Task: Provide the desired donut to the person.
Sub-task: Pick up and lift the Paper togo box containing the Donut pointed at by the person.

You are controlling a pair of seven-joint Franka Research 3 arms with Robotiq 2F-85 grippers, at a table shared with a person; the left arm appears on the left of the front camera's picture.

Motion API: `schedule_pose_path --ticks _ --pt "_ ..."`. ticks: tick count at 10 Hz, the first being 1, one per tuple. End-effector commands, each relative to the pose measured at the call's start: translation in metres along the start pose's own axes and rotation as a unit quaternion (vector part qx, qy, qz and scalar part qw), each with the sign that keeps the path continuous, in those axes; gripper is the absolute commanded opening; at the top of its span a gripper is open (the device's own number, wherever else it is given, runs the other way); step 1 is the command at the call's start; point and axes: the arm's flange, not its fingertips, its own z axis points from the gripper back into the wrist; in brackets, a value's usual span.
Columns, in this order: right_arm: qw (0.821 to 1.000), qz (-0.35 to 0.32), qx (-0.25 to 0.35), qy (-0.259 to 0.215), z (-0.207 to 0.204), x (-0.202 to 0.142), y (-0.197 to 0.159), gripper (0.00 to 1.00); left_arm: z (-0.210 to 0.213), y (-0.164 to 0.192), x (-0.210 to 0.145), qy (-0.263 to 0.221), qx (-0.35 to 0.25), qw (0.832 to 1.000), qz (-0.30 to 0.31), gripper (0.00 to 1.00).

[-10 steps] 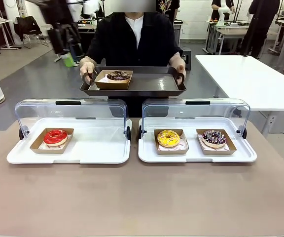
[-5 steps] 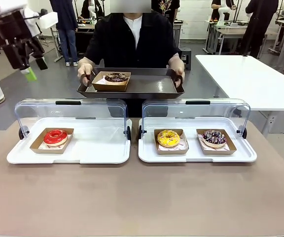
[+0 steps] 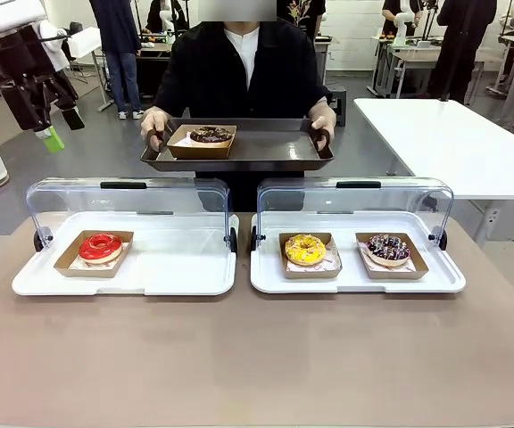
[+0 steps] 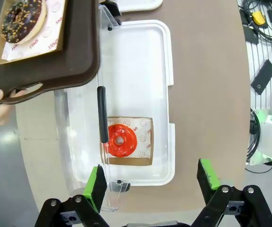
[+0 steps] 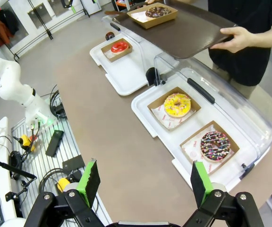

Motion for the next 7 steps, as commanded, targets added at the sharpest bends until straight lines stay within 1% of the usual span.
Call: schedule_pose_path --ticks 1,5,6,7 --pt "1.000 0.009 0.009 -0.016 -0.001 0.002 -0.002 1.00 0.003 0.001 0.002 0.002 -0.003 1.000 0.003 1.00" --pt "1.000 0.009 0.009 -0.016 -0.001 0.002 -0.002 1.00 0.000 0.000 0.000 0.000 0.000 1.000 0.000 1.00" --pt "1.000 0.009 0.009 -0.016 -0.001 0.002 -0.002 1.00 0.018 0.014 -0.027 -0.116 -0.050 0.992 -0.009 1.00" --pt "1.000 0.009 0.009 -0.016 -0.001 0.002 -0.002 1.00 0.027 0.013 -0.059 -0.200 -0.053 0.978 -0.025 1.00"
